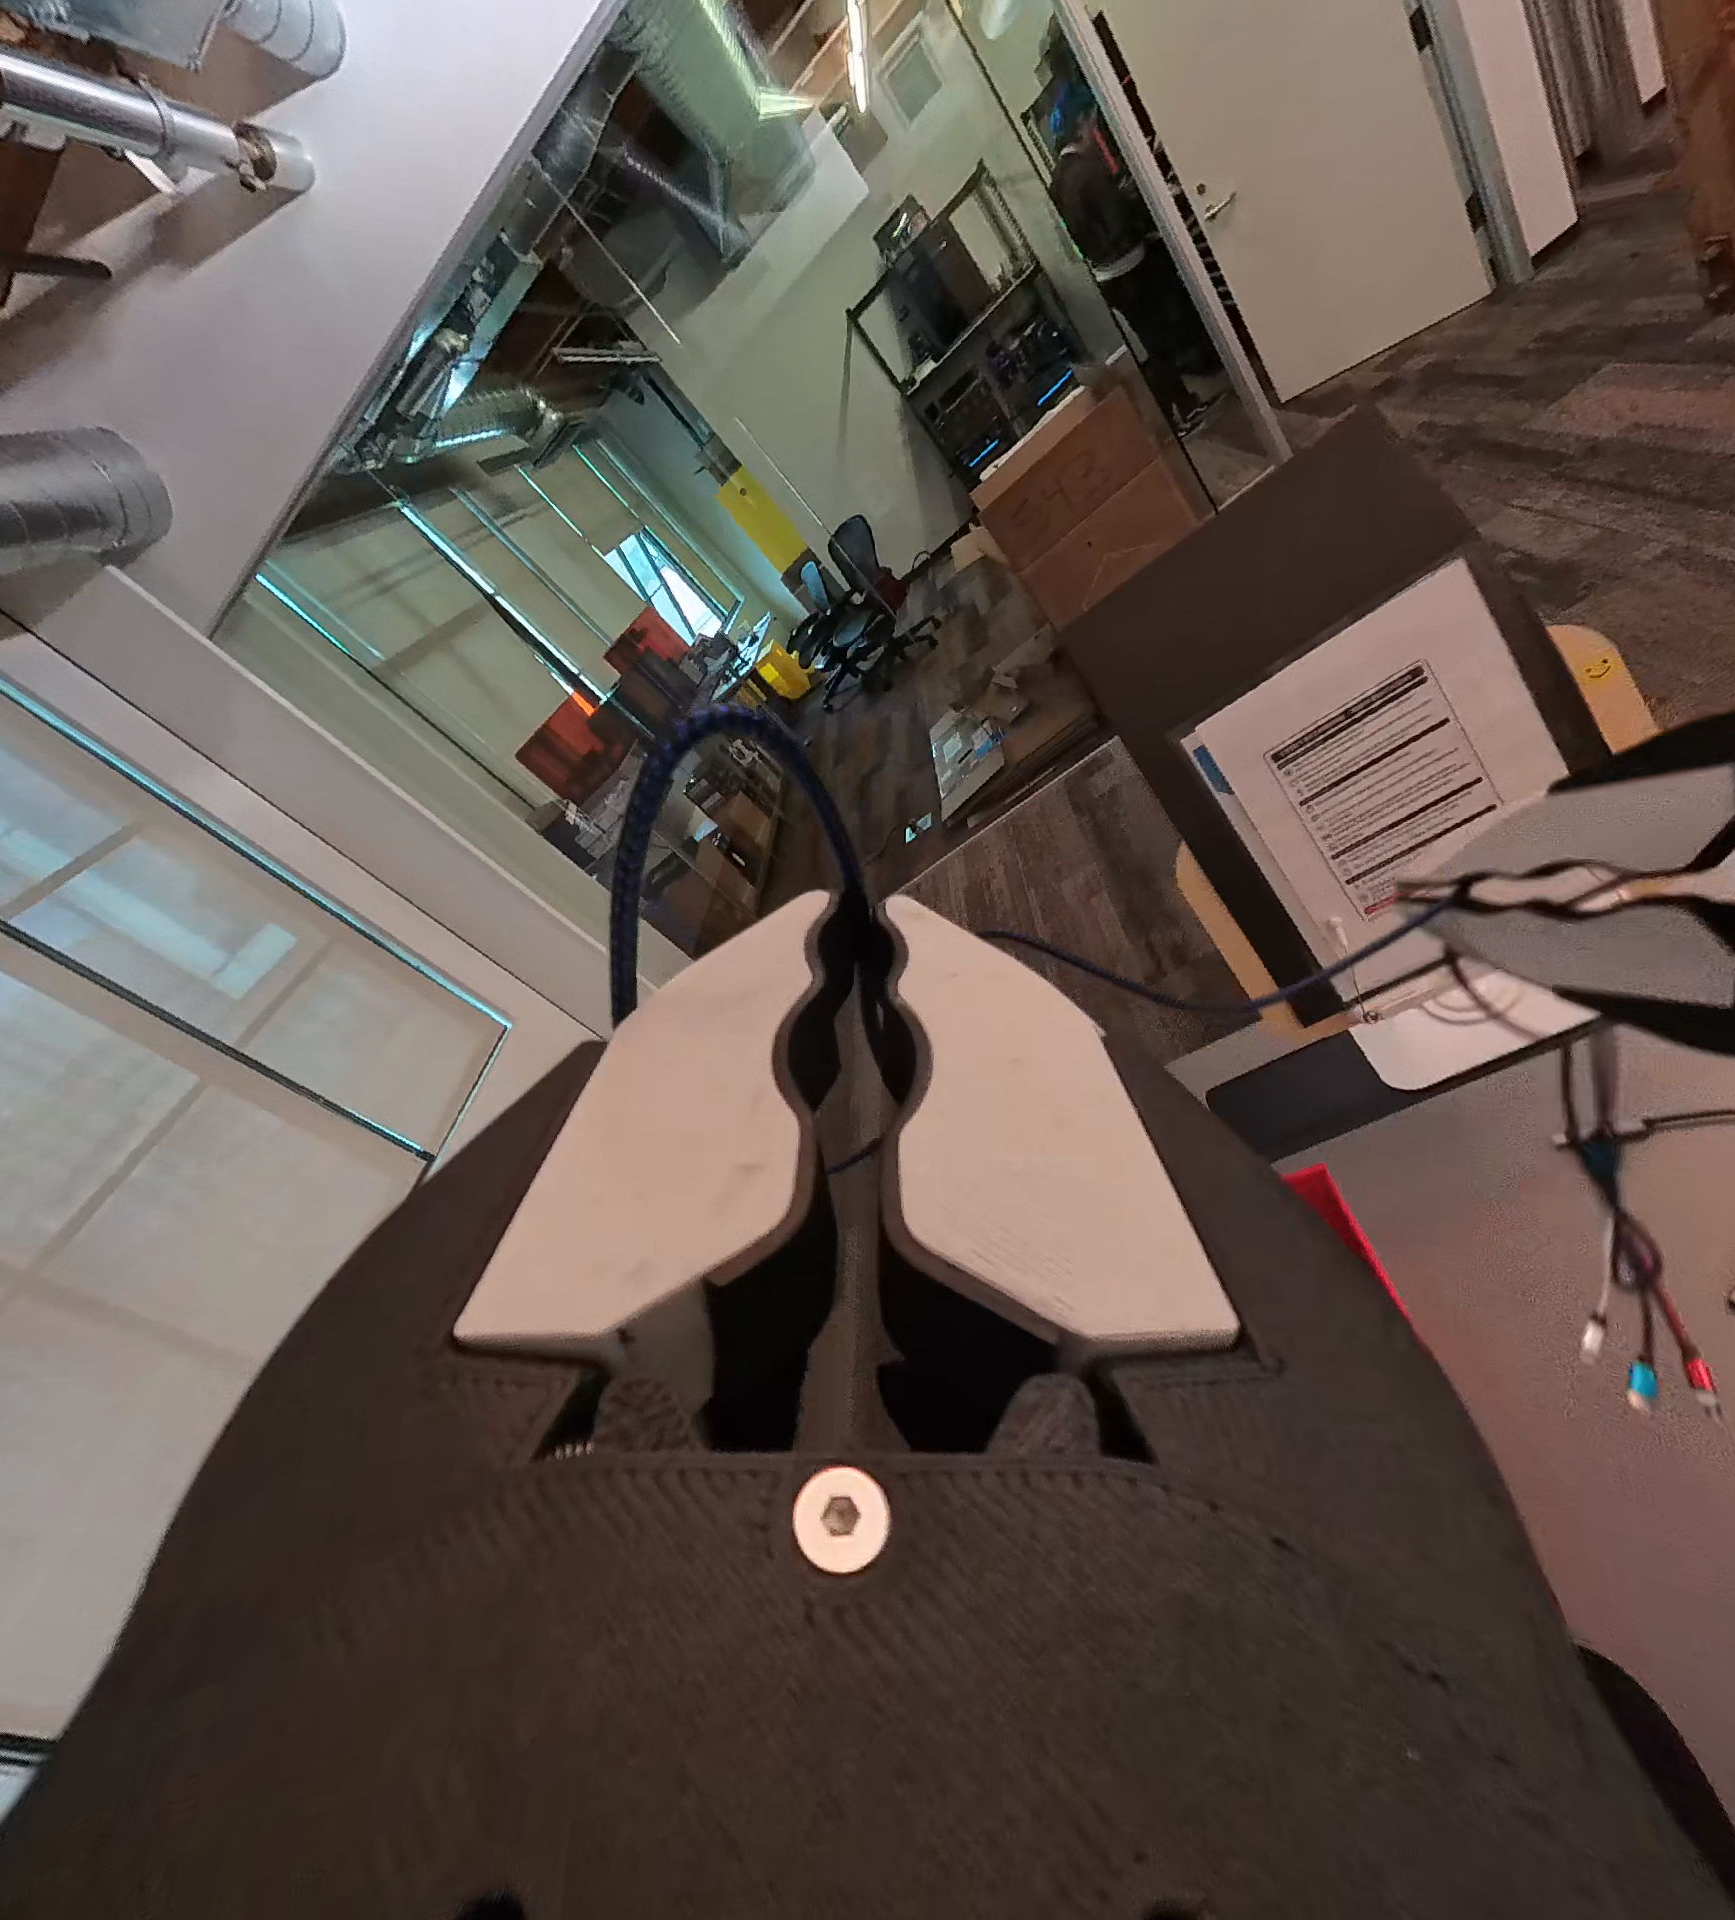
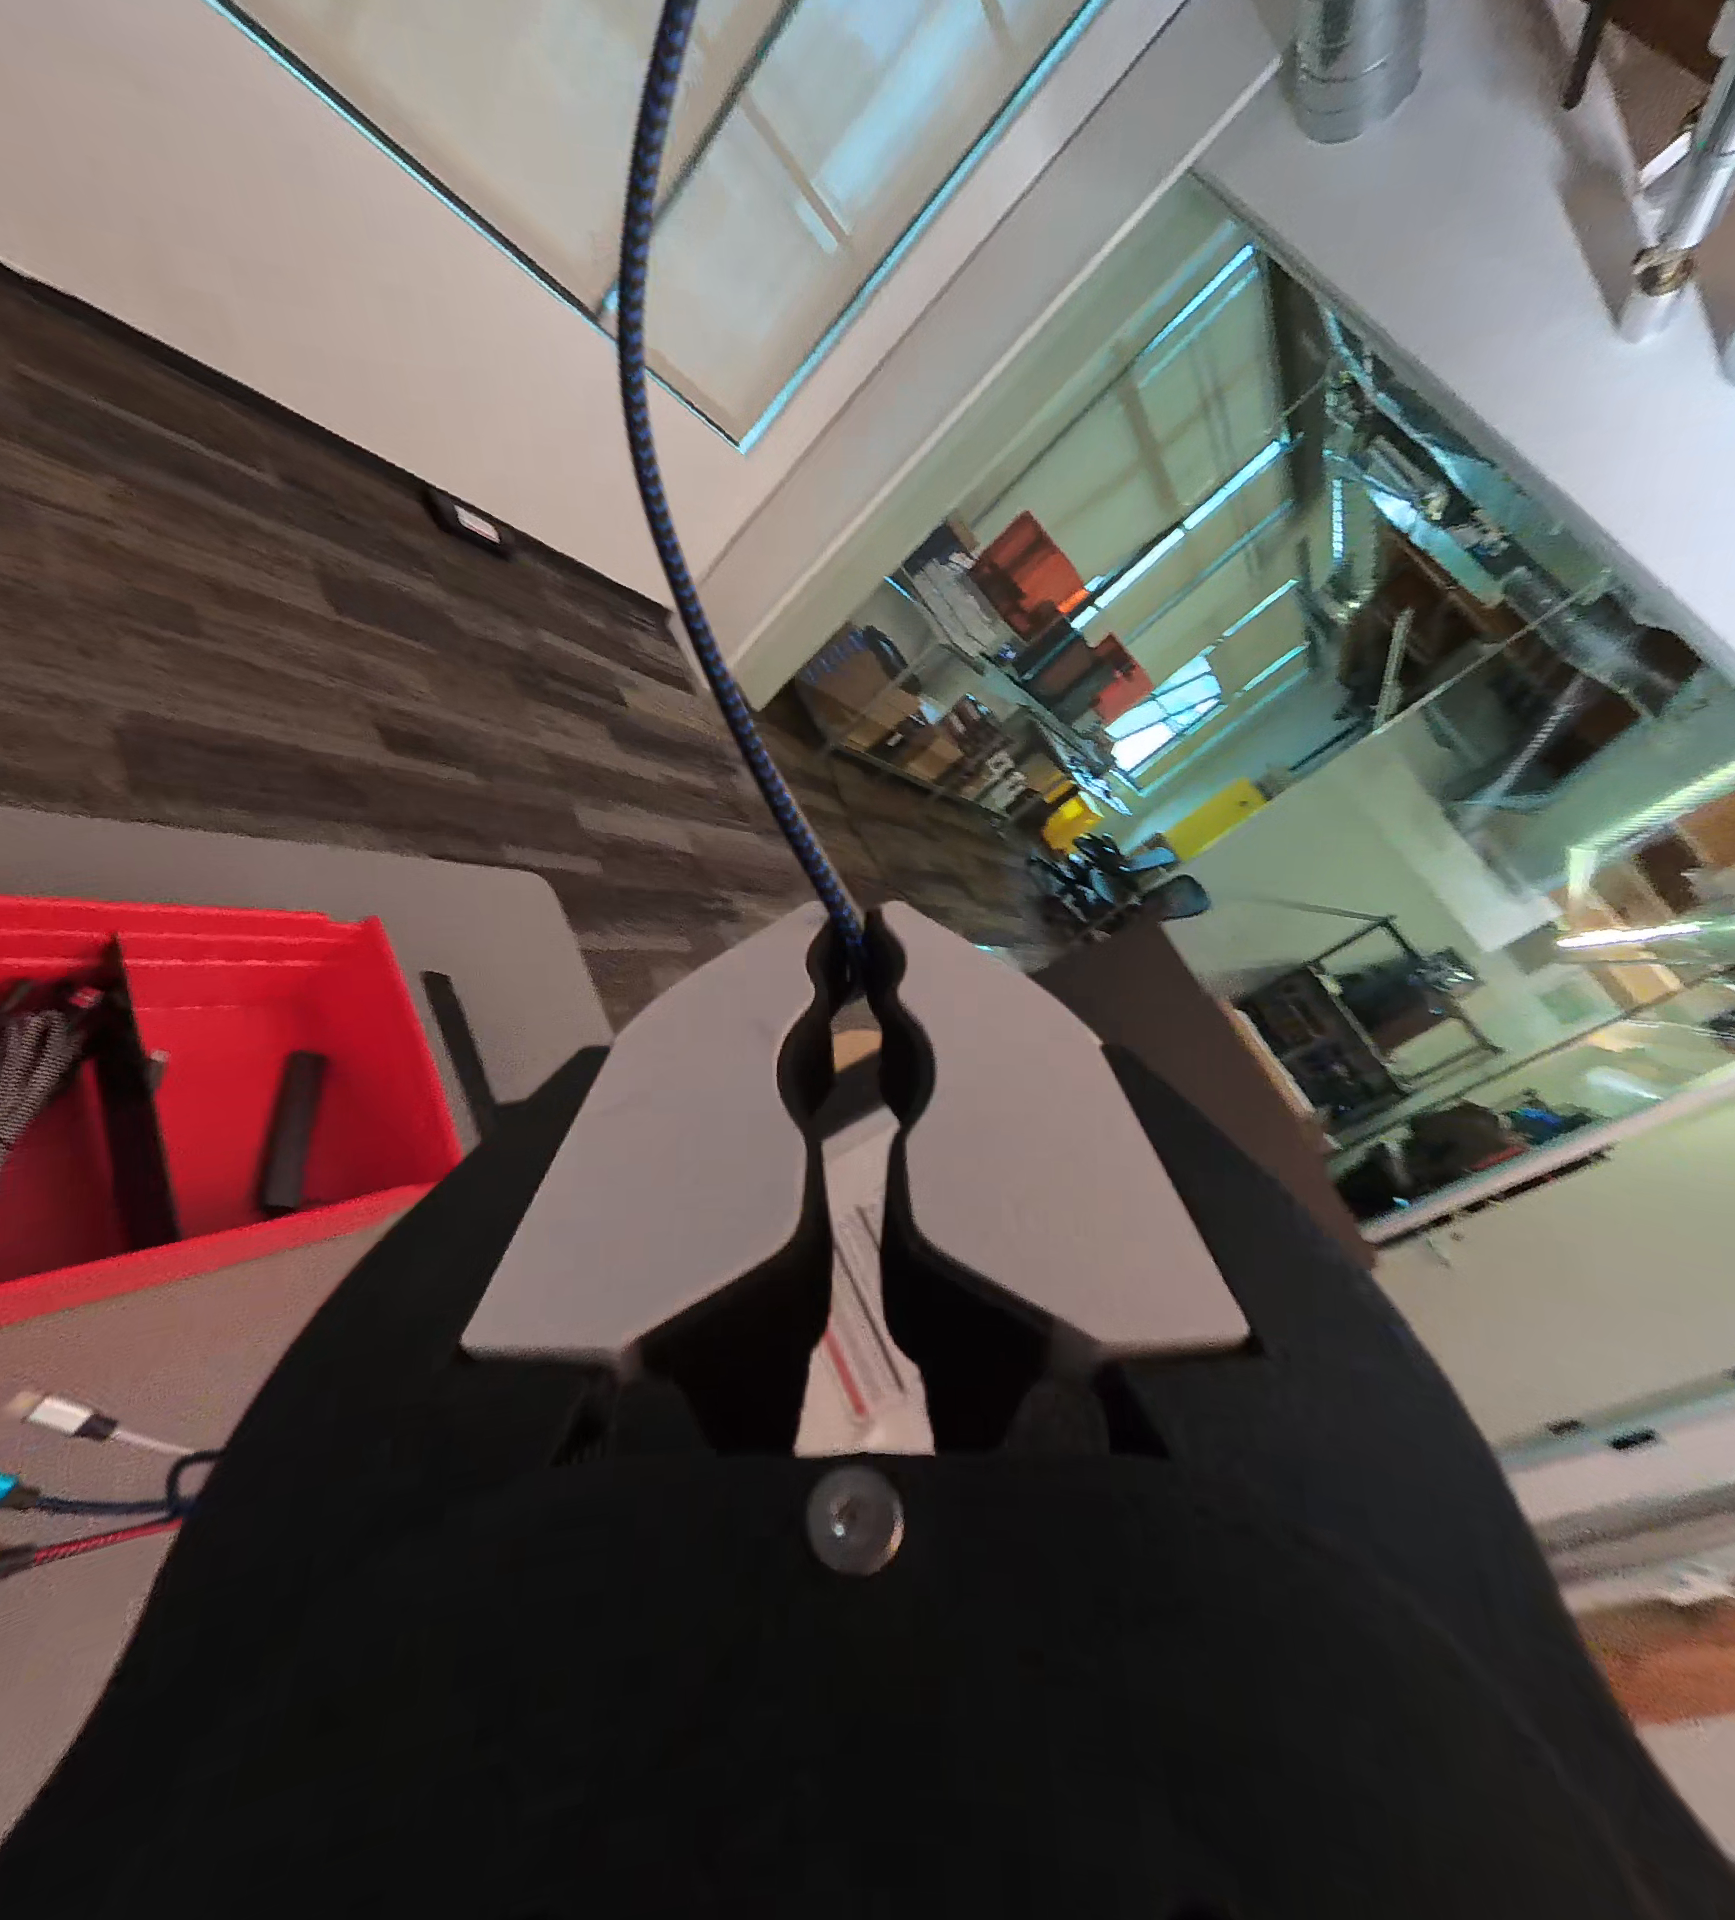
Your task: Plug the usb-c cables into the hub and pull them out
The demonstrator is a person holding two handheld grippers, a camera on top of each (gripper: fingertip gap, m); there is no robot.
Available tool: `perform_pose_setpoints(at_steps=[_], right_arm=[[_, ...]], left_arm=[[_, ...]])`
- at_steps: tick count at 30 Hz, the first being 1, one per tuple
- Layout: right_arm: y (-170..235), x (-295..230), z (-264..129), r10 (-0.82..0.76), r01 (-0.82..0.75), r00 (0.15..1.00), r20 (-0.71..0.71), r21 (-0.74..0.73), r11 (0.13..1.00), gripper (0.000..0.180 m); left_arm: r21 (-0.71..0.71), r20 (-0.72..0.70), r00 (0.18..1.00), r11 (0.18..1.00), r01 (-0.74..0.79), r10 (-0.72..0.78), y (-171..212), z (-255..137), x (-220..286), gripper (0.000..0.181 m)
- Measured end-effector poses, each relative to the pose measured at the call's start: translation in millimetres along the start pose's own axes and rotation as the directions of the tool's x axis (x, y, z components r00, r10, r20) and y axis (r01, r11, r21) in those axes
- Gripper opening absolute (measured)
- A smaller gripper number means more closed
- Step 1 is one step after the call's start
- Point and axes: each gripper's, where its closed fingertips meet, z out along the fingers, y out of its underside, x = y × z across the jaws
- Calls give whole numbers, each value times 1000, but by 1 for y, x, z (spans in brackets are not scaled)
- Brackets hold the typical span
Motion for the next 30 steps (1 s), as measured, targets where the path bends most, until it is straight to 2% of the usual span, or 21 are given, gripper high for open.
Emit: perform_pose_setpoints(at_steps=[1,10,15,18,21,25,30], right_arm=[[-2,5,-4,-32,32,999,-20,-18,999,3],[22,51,-32,-167,137,978,-127,-217,967,3],[34,63,-42,-177,136,974,-140,-264,955,3],[36,63,-45,-183,142,974,-132,-272,952,3],[38,57,-47,-167,135,980,-103,-268,954,3],[41,45,-51,-115,98,992,-53,-243,965,3],[39,19,-55,-29,40,998,55,-213,976,3]], left_arm=[[-6,0,1000,1000,5,-5,6,0,-3,3],[-95,-1,997,993,73,-73,73,9,-31,3],[-130,-8,995,987,97,-99,100,14,-40,3],[-137,-69,988,982,128,-138,112,19,-29,3],[-144,-171,973,981,129,-153,129,28,1,3],[-120,-351,925,986,112,-148,163,42,74,3],[-10,-614,770,976,216,-176,205,51,188,3]])
